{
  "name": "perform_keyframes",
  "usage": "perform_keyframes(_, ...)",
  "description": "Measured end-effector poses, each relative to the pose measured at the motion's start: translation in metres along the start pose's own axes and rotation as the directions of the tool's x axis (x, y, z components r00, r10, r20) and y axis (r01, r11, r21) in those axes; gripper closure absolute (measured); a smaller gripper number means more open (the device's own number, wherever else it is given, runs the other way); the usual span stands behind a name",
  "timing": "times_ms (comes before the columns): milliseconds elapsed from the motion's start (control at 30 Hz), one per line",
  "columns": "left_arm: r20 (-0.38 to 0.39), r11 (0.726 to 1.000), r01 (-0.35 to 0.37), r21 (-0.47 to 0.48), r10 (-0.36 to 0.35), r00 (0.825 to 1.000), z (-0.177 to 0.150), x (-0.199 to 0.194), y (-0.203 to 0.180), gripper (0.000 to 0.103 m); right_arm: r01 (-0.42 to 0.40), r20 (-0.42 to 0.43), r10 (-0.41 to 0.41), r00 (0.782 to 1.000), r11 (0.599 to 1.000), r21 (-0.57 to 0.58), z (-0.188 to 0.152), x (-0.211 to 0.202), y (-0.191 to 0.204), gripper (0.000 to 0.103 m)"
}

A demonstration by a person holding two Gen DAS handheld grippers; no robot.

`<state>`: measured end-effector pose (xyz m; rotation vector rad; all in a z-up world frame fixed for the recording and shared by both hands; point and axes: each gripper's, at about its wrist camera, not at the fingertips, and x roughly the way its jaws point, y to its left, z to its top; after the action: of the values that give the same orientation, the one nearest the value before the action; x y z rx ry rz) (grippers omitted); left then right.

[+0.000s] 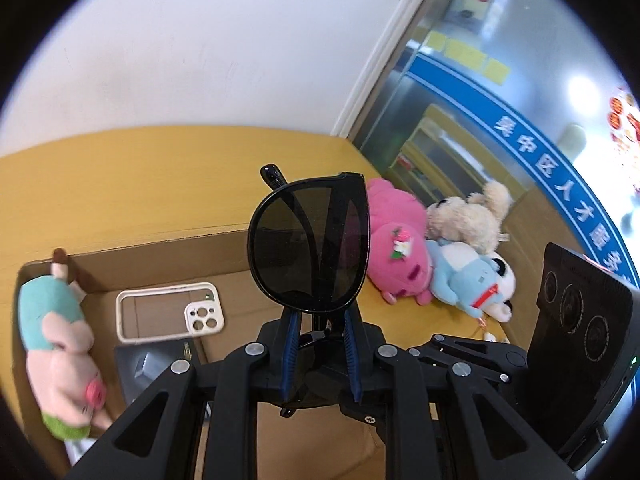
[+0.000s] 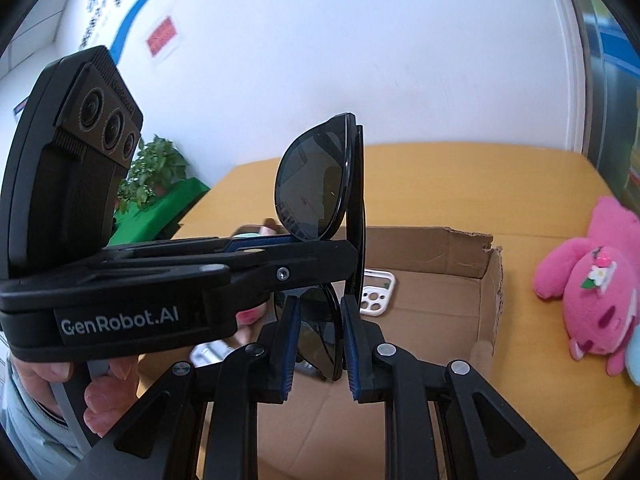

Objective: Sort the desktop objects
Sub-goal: 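Lift and carry the sunglasses with the left gripper into the box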

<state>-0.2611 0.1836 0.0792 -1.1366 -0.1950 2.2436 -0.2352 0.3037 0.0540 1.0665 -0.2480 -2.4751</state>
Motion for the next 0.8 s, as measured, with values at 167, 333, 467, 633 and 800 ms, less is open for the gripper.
perform_keyframes(167, -0.11, 0.997, 0.021, -0.077, -0.029, 0.994, 0.015, 0.068, 0.032, 0.084, 0.014, -0.088, -0.007, 0.996, 0.996, 0.084, 0.011, 0.054, -0.047, 0.084)
perform_keyframes(333, -0.213, 0.99, 0.029, -0.14, -0.059, 0.975, 0.01, 0.13, 0.056, 0.084, 0.044, -0.188, -0.012, 0.982, 0.985, 0.168, 0.0, 0.098, -0.086, 0.084)
perform_keyframes(467, -0.275, 0.977, 0.034, -0.21, -0.092, 0.957, -0.002, 0.166, 0.069, 0.084, 0.086, -0.275, -0.023, 0.961, 0.972, 0.22, -0.012, 0.122, -0.104, 0.083)
perform_keyframes(633, -0.315, 0.961, 0.055, -0.271, -0.143, 0.938, -0.01, 0.19, 0.078, 0.083, 0.163, -0.352, -0.081, 0.932, 0.965, 0.208, -0.02, 0.134, -0.108, 0.083)
perform_keyframes(800, -0.343, 0.948, 0.058, -0.312, -0.169, 0.924, -0.011, 0.201, 0.089, 0.082, 0.201, -0.38, -0.118, 0.918, 0.961, 0.189, -0.02, 0.139, -0.104, 0.085)
